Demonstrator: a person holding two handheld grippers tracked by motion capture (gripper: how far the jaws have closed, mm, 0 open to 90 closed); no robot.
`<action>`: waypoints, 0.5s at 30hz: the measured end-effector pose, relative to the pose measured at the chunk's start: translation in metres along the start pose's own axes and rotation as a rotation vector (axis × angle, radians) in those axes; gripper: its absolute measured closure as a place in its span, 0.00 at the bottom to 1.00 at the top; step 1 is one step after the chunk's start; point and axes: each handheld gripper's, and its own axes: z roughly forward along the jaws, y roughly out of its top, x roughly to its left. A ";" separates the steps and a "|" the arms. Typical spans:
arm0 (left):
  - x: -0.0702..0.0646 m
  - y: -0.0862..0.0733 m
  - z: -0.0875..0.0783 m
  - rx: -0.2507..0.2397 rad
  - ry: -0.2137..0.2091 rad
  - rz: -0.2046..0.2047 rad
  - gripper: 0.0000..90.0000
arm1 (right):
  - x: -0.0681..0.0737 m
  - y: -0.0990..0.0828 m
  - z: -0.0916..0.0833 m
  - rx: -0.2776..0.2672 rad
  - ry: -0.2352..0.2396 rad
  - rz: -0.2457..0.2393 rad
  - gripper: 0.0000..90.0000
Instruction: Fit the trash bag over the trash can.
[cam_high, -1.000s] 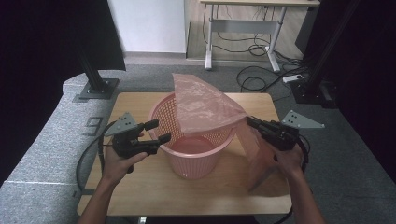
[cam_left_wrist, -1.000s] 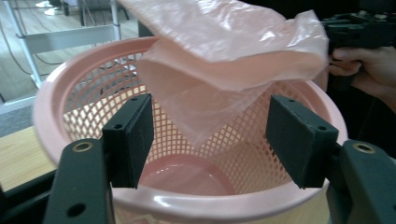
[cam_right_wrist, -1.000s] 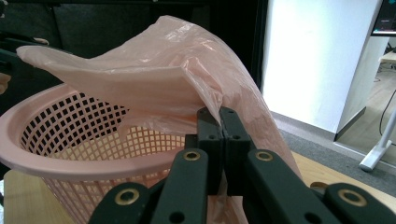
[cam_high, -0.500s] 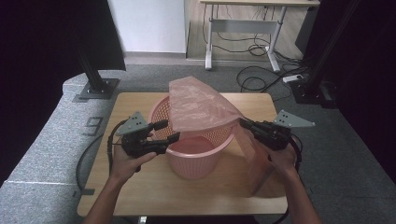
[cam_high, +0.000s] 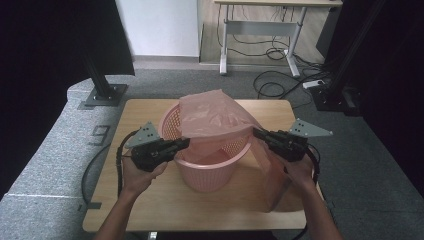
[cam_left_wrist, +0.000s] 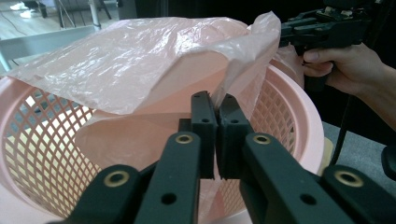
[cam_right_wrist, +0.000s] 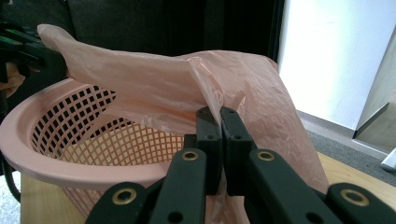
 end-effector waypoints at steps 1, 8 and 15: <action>0.000 0.000 0.000 0.003 0.009 -0.002 0.98 | 0.000 0.000 0.000 -0.001 0.000 0.002 0.96; 0.004 -0.004 0.001 0.016 0.055 -0.036 1.00 | -0.002 -0.002 -0.001 0.016 -0.002 0.027 0.74; 0.011 -0.007 0.000 0.031 0.054 -0.060 1.00 | -0.003 -0.005 -0.016 0.063 -0.089 0.089 0.39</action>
